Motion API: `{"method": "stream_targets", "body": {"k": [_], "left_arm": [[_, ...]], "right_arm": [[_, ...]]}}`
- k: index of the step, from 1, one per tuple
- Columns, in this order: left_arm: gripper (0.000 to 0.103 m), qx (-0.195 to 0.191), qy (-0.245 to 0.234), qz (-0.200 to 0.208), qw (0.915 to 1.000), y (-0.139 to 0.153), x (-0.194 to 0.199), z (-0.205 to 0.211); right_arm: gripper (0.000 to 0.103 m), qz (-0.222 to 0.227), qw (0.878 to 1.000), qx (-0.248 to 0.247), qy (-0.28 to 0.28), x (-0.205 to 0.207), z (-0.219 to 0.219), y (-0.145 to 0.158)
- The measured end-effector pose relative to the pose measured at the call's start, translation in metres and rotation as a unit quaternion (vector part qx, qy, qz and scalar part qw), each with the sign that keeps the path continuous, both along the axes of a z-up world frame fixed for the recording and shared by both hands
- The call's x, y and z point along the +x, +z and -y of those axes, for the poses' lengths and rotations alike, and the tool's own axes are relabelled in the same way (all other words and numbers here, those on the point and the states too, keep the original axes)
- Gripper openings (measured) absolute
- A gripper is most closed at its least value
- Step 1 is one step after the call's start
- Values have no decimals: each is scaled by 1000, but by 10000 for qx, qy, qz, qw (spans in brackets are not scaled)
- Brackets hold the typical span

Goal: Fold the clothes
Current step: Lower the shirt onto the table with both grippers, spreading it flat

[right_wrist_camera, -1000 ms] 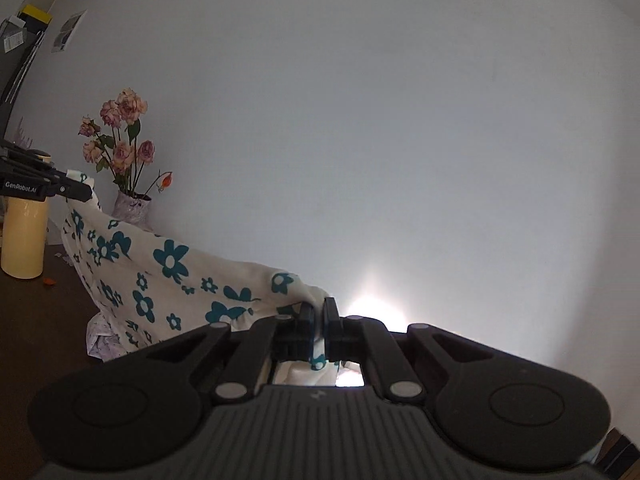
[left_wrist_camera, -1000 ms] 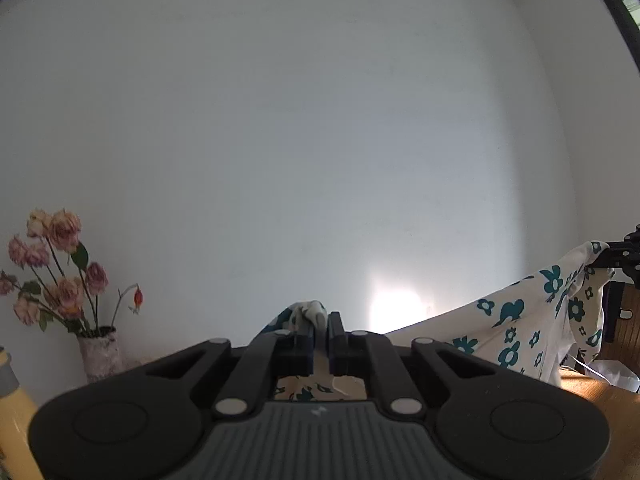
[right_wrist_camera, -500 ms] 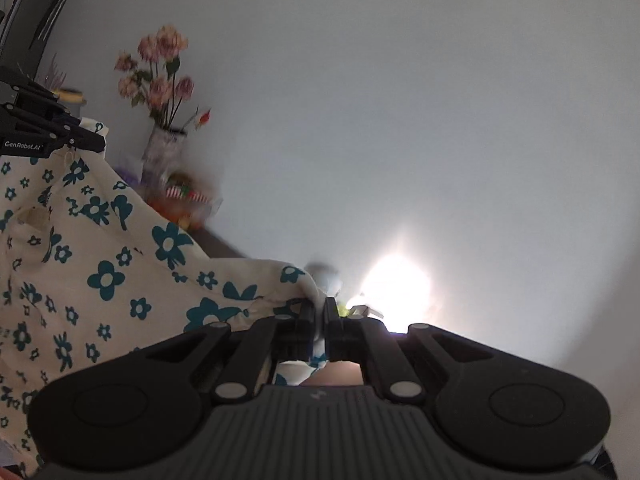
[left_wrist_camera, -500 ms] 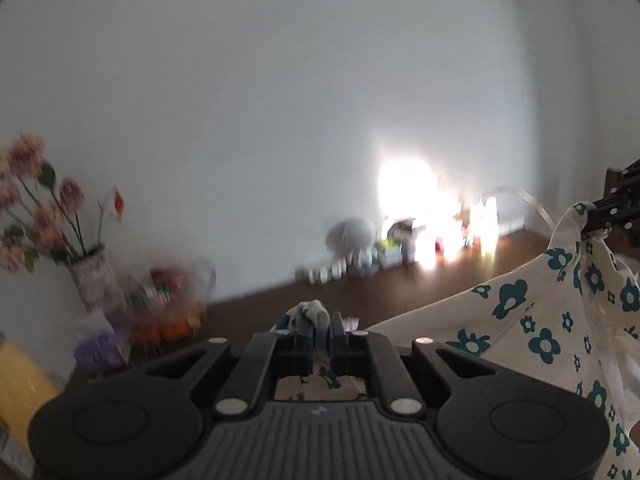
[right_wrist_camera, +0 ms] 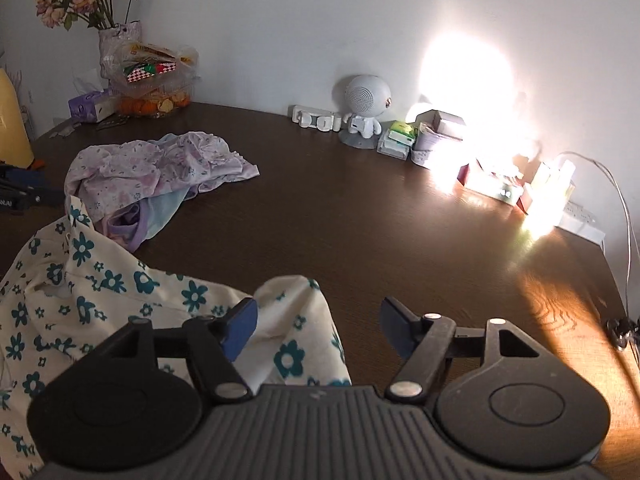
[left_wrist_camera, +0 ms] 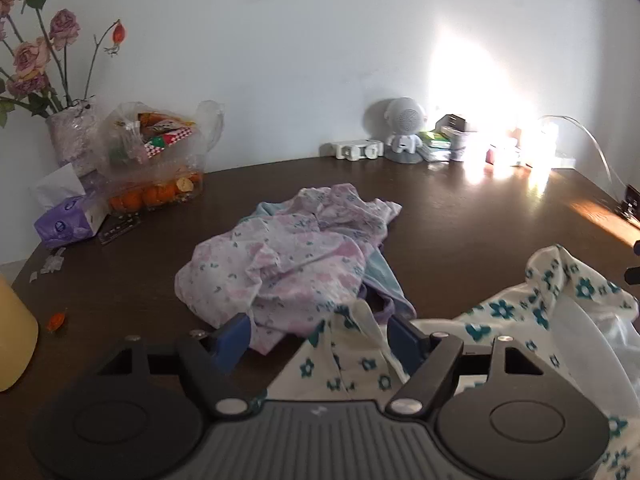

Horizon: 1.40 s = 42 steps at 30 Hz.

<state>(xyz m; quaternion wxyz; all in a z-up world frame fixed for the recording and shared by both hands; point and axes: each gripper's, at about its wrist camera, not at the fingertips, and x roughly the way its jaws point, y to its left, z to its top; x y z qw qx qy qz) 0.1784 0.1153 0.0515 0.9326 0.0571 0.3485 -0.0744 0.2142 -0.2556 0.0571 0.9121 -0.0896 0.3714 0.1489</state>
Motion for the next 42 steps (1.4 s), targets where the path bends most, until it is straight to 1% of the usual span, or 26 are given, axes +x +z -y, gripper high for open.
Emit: {"method": "stream_targets", "body": {"k": [2, 5, 8, 11, 13, 15, 17, 18, 19, 20, 21, 22, 23, 24, 26, 29, 32, 35, 37, 38, 39, 40, 41, 42], "left_arm": [[76, -107, -274, -166, 9994, -6, -18, -5], [76, -171, -458, -484, 9976, -28, -40, -4], [75, -186, -454, -654, 9967, -46, -54, -3], [69, -235, -386, -716, 9964, -57, -62, -6], [65, -285, -318, -750, 9963, -62, -64, -9], [64, -316, -267, -777, 9961, -67, -64, -13], [61, -255, -233, -770, 9964, -71, -63, -13], [60, -238, -216, -769, 9965, -72, -63, -13], [60, -239, -215, -768, 9965, -73, -62, -13], [60, -223, -221, -742, 9968, -73, -63, -13], [58, -194, -224, -728, 9969, -74, -63, -12], [57, -165, -218, -719, 9970, -74, -63, -12], [56, -135, -212, -710, 9972, -74, -63, -12], [54, -106, -206, -701, 9973, -74, -63, -12], [53, -65, -172, -706, 9973, -73, -63, -12], [53, -35, -133, -712, 9974, -73, -62, -12], [54, -20, -79, -708, 9975, -74, -63, -11], [55, -20, -29, -707, 9975, -74, -62, -11], [55, -17, 14, -719, 9974, -73, -62, -10], [55, -25, 48, -742, 9972, -73, -62, -10], [55, -34, 83, -764, 9970, -72, -62, -10], [56, -57, 117, -755, 9971, -69, -62, -11], [56, -98, 106, -676, 9976, -64, -64, -12], [58, -158, 67, -563, 9983, -58, -66, -13]], "right_arm": [[71, -185, 9997, 152, -88, -23, 19, -9], [72, -445, 9979, 392, -269, -57, 41, -29], [72, -731, 9924, 876, -461, -81, 51, -44], [72, -907, 9861, 1284, -538, -100, 52, -53], [72, -969, 9848, 1312, -596, -110, 49, -59], [70, -975, 9832, 1393, -669, -114, 49, -63], [62, -974, 9813, 1481, -744, -117, 49, -67], [52, -974, 9804, 1525, -781, -118, 48, -69], [39, -969, 9790, 1597, -816, -118, 49, -71], [31, -980, 9774, 1681, -832, -116, 49, -73], [15, -994, 9756, 1765, -843, -115, 50, -75], [7, -992, 9753, 1787, -840, -114, 50, -76], [6, -986, 9753, 1793, -833, -113, 51, -76], [1, -979, 9753, 1800, -826, -112, 51, -77], [1, -863, 9779, 1696, -863, -111, 56, -73], [0, -550, 9840, 1259, -1130, -102, 75, -59], [0, -257, 9858, 758, -1476, -89, 101, -47], [0, -252, 9850, 378, -1667, -71, 124, -43], [0, -345, 9850, -19, -1689, -58, 129, -47], [1, -440, 9840, -93, -1725, -53, 131, -51], [2, -546, 9826, -135, -1769, -48, 133, -55], [6, -652, 9811, -177, -1813, -43, 135, -60], [8, -614, 9801, -71, -1886, -44, 138, -59], [17, -444, 9806, 90, -1907, -48, 138, -52]]}}
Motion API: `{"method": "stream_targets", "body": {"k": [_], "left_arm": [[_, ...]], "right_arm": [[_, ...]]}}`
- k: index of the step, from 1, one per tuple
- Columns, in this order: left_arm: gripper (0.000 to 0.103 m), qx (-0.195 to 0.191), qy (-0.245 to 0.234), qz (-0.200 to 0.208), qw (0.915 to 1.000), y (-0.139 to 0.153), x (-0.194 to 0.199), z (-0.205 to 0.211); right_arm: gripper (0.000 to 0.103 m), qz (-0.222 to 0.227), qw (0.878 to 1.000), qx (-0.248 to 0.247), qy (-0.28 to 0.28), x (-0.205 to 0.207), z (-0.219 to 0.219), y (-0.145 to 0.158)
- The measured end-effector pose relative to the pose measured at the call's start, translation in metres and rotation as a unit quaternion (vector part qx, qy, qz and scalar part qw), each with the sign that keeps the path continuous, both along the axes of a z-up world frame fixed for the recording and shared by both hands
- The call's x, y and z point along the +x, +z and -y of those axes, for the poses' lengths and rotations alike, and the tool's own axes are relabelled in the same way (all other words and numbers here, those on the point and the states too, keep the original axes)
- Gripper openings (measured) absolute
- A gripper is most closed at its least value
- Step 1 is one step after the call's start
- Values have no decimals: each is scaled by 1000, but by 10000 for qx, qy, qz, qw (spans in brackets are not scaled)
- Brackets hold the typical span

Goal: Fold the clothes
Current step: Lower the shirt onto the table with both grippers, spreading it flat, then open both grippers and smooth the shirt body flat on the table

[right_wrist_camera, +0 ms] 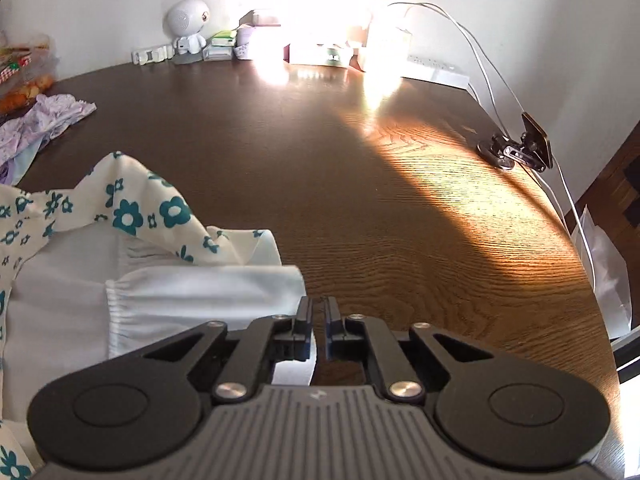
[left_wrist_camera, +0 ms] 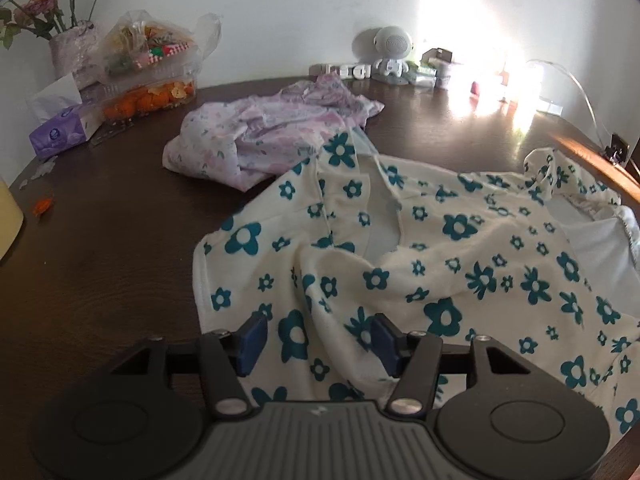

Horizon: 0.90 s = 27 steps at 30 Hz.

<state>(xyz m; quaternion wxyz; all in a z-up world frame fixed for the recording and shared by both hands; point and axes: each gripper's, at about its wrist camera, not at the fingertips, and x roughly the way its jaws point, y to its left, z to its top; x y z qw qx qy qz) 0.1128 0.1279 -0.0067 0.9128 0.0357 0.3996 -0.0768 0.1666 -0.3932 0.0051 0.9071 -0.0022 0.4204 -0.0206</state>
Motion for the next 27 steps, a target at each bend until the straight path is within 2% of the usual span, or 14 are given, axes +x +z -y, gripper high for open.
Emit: {"method": "stream_targets", "body": {"k": [1, 2, 4, 6, 7, 9, 11, 13, 15, 16, 18, 24, 26, 27], "left_arm": [[61, -46, -24, 86, 9999, 6, -1, 0], [62, -64, -64, 161, 9998, 11, 1, 2], [62, -98, -144, 308, 9994, 21, 5, 6], [62, -35, -249, 291, 9993, 19, 13, 15], [61, -4, -301, 282, 9991, 18, 17, 19], [61, 34, -348, 219, 9991, 12, 24, 26], [61, 26, -330, 116, 9994, 4, 28, 28], [61, -21, -302, 42, 9995, -4, 31, 26], [61, -74, -275, 1, 9996, -8, 33, 23], [61, -83, -247, -17, 9997, -9, 34, 20], [61, -66, -206, -53, 9998, -12, 36, 18], [61, -36, -214, -93, 9997, -19, 38, 15], [61, -111, -162, -92, 9998, -17, 36, 12], [61, -139, -139, -67, 9998, -15, 35, 11]], "right_arm": [[34, 222, 9997, 125, -14, -4, -1, 8], [40, 445, 9987, 249, -27, -9, -2, 17], [47, 788, 9953, 380, 426, -13, -19, 34], [55, 795, 9909, 391, 1013, -4, -48, 43], [61, 735, 9884, 304, 1291, 3, -65, 43], [67, 645, 9837, -177, 1671, 21, -101, 34], [69, 537, 9792, -673, 1835, 43, -126, 20], [69, 395, 9761, -994, 1894, 66, -141, 7], [67, 244, 9761, -1053, 1886, 84, -146, -4], [49, 162, 9761, -1029, 1909, 91, -146, -8], [3, -3, 9757, -958, 1969, 103, -145, -14], [2, -11, 9758, -1075, 1905, 126, -139, -18], [8, -59, 9791, -869, 1837, 127, -136, -15], [21, -15, 9816, -713, 1773, 121, -133, -9]]}}
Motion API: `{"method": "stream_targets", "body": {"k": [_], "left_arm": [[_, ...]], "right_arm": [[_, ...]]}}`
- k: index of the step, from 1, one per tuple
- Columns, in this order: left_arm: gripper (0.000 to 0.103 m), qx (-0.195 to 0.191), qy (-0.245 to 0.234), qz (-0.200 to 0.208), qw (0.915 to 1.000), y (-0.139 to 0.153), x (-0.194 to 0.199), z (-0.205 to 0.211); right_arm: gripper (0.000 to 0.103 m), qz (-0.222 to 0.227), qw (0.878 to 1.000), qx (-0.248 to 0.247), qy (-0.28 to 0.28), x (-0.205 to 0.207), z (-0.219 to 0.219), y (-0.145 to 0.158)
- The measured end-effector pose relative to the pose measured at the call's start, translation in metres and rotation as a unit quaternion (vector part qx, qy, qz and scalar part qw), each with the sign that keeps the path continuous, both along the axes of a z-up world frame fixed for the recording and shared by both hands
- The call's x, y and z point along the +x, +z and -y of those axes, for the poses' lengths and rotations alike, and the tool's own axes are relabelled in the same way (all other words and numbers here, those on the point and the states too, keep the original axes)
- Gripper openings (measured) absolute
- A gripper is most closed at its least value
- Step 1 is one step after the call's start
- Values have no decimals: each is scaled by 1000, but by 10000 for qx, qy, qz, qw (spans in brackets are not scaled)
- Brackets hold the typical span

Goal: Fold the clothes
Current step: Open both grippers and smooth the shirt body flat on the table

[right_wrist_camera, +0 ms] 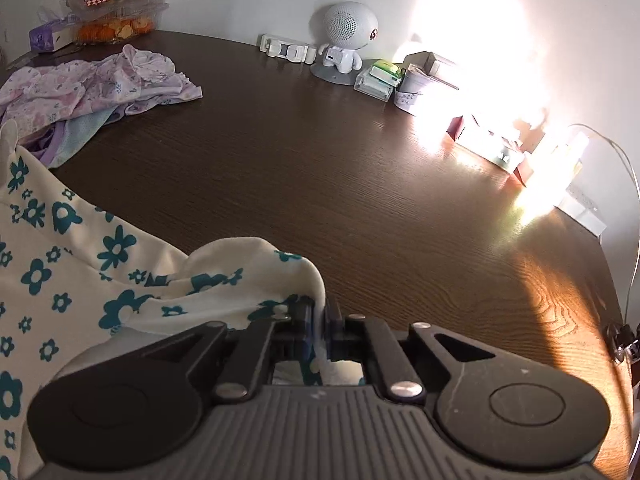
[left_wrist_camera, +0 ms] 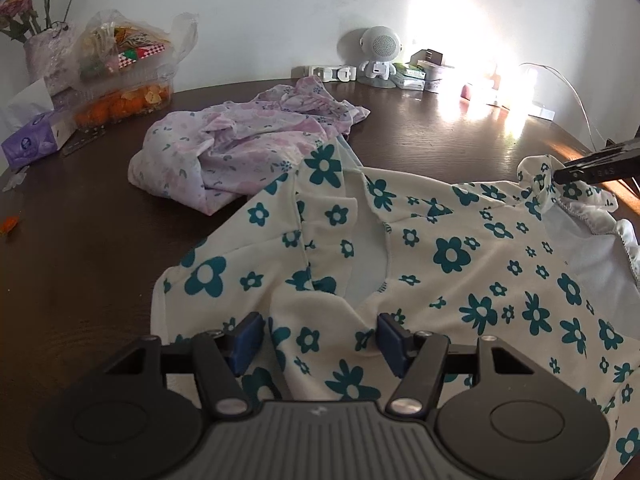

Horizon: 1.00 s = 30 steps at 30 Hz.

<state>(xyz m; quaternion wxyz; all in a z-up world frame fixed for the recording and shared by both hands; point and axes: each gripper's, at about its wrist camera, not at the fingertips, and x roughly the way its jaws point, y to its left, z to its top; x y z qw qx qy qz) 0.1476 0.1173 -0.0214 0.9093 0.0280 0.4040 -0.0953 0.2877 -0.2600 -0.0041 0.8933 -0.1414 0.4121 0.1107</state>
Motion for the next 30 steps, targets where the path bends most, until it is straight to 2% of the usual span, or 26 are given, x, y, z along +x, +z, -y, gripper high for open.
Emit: {"method": "stream_targets", "body": {"k": [1, 3, 6, 10, 15, 19, 26, 29, 30], "left_arm": [[61, -7, 8, 50, 10000, 3, -3, -2], [64, -23, 21, 163, 9999, 10, -10, -6], [82, 9, 175, 278, 9995, 18, -21, -13], [87, 51, 333, 256, 9991, 22, -34, -23], [94, 181, 329, 168, 9992, 22, -50, -16], [95, 277, 163, 108, 9994, 17, -60, -7], [95, 305, 138, 34, 9994, 9, -65, -4], [95, 356, 123, 23, 9993, 7, -64, -2], [94, 407, 111, -8, 9991, 5, -64, -1]], "right_arm": [[47, 42, 9997, 223, -30, -10, 3, 9], [66, 119, 9969, 773, 84, -42, 8, 30], [67, 72, 9927, 1184, 215, -99, 24, 50], [68, -160, 9933, 1141, 13, -175, 50, 49], [68, -507, 9917, 1085, -472, -243, 72, 26], [62, -725, 9890, 1179, -520, -273, 68, 6], [44, -593, 9933, 883, -450, -282, 51, -7], [22, -551, 9944, 844, -330, -281, 47, -6], [9, -557, 9944, 844, -303, -281, 46, -6]]}}
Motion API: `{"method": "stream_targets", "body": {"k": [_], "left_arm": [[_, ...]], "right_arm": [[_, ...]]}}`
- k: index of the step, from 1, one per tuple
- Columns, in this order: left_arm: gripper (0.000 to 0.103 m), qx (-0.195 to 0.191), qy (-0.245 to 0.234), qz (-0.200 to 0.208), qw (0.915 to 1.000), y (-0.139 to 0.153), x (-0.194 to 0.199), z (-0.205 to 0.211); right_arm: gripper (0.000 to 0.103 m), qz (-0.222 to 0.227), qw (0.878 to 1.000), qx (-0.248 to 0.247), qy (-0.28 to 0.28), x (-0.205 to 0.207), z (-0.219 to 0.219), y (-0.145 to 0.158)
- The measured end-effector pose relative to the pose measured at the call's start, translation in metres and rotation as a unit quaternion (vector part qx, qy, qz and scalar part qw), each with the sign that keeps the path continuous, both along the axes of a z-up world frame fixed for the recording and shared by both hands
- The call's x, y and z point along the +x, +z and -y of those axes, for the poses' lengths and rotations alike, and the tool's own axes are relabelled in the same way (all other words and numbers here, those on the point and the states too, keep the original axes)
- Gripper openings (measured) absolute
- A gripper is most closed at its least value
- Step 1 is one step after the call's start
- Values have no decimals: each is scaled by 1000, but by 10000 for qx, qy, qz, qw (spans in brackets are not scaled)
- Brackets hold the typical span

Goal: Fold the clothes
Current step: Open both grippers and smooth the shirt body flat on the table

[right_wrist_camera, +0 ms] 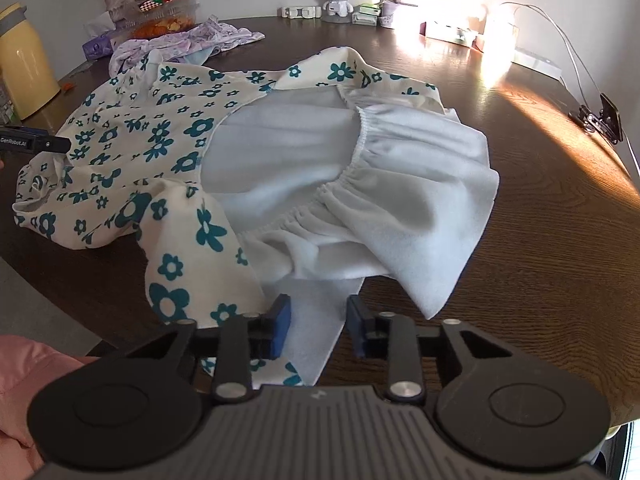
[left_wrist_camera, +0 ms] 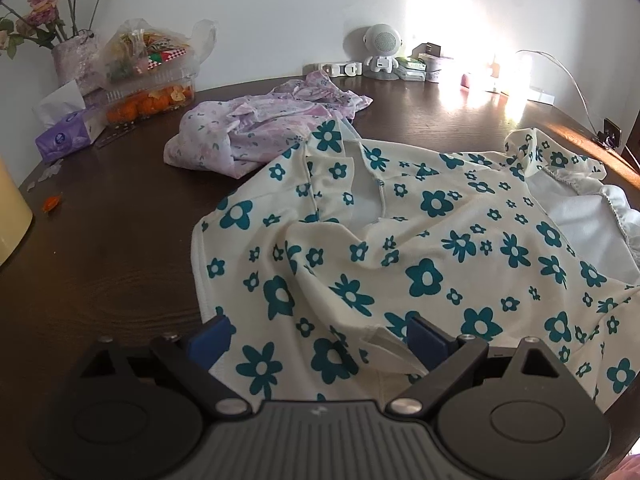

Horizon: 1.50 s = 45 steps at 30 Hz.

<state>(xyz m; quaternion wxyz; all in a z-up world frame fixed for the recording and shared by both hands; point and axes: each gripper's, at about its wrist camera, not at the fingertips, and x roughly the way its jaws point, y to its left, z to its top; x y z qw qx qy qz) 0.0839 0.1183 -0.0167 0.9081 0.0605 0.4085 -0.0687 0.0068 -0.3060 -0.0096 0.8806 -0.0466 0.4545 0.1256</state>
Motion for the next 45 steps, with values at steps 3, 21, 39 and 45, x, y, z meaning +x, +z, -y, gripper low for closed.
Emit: {"method": "stream_targets", "body": {"k": [3, 21, 39, 45], "left_arm": [[94, 104, -19, -74, 9999, -7, 1, 2], [94, -237, 347, 250, 9988, 14, -15, -33], [50, -126, -126, -27, 9998, -5, -24, -35], [82, -238, -12, 155, 9996, 8, -30, -35]], "right_arm": [[1, 0, 10000, -32, -26, 0, 1, 1], [35, 577, 9928, 276, -1017, -16, 48, 41], [23, 368, 9965, 362, 655, 47, -58, 11], [24, 265, 9970, 586, 440, 41, -43, 4]]}}
